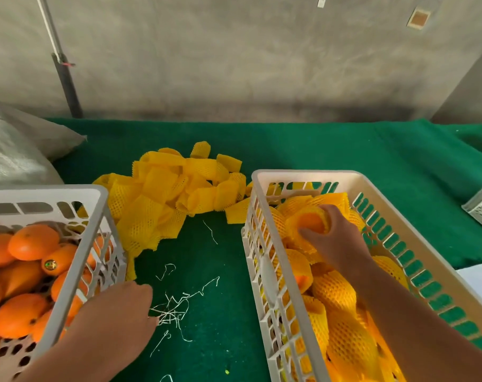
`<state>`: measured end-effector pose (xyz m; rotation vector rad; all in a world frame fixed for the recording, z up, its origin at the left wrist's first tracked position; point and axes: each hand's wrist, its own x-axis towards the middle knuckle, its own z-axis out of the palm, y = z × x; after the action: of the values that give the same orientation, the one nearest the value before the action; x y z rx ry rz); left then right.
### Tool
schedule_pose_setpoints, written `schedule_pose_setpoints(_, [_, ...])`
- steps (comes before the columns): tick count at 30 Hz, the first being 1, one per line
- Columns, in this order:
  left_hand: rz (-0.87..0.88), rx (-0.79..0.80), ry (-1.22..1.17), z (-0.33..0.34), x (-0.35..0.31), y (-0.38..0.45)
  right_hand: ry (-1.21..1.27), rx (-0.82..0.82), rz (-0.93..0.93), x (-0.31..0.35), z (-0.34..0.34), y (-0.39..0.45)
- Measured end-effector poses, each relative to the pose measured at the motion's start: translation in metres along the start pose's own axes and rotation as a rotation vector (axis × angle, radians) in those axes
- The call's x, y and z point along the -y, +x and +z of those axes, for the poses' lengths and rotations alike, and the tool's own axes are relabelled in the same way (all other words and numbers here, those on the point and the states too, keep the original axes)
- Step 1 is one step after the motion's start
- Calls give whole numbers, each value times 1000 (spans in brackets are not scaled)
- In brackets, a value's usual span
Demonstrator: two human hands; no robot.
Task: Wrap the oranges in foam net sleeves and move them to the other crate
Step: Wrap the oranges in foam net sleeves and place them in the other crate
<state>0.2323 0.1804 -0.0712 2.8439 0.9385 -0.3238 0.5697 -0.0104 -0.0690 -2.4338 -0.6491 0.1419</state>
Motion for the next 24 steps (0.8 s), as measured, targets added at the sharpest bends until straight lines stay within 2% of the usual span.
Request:
schedule_pose_setpoints(2, [-14, 9, 12, 2, 2, 1, -4, 44, -4, -9, 9, 5])
schedule_pose_setpoints(6, [-25, 18, 2, -1, 2, 0, -17, 22, -5, -14, 17, 15])
schedule_pose_setpoints(11, [-26, 45, -29, -8, 0, -1, -135, 55, -11, -13, 6, 11])
schedule_pose_setpoints(14, [-26, 67, -70, -12, -4, 0, -228, -5, -21, 3, -8, -2])
schedule_pose_setpoints(17, [-54, 114, -106, -23, -7, 4, -193, -121, -204, 47, -13, -21])
schedule_pose_setpoints(19, [-61, 155, -107, -27, -8, 6, -113, -138, -362, 89, -7, -35])
schedule_pose_setpoints(22, [-89, 189, -110, -31, -8, 8, -69, -50, -557, 150, 19, -45])
schedule_pose_setpoints(24, [-123, 199, -116, -30, -9, 9, -87, 24, -624, 180, 42, -43])
